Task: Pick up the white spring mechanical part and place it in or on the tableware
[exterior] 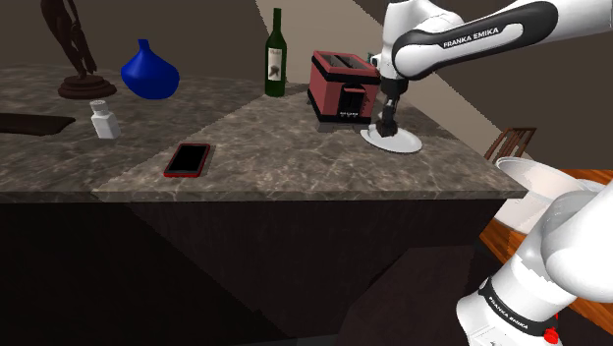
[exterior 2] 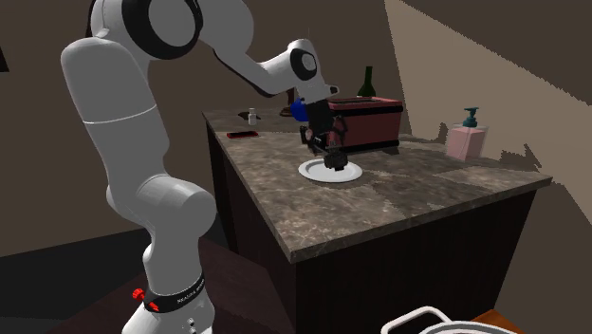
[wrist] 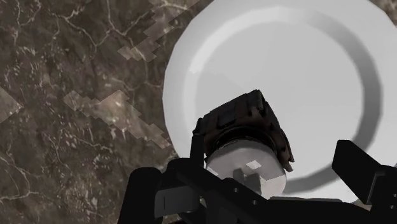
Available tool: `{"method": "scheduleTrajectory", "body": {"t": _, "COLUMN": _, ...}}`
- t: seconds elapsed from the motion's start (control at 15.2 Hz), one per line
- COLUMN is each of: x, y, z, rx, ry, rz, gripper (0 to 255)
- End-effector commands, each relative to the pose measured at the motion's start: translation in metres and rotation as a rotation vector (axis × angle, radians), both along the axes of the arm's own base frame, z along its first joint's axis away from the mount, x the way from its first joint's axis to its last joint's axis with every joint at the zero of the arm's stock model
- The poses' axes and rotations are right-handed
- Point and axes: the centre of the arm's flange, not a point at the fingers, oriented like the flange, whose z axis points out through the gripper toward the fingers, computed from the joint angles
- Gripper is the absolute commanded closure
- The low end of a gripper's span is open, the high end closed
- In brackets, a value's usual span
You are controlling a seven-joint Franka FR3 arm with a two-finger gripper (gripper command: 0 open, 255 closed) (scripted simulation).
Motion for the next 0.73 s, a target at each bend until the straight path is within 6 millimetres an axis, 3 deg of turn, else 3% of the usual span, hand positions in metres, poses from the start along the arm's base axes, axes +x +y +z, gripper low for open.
{"method": "scheduleTrajectory", "body": {"t": 0.0, "x": -0.001, "y": 0.008, "z": 0.018, "rx": 0.0, "ry": 0.0, "rz": 0.0, "gripper": 0}}
{"method": "scheduleTrajectory", "body": {"t": 0.13, "x": -0.002, "y": 0.016, "z": 0.041, "rx": 0.0, "ry": 0.0, "rz": 0.0, "gripper": 0}}
{"method": "scheduleTrajectory", "body": {"t": 0.66, "x": -0.002, "y": 0.016, "z": 0.041, "rx": 0.0, "ry": 0.0, "rz": 0.0, "gripper": 0}}
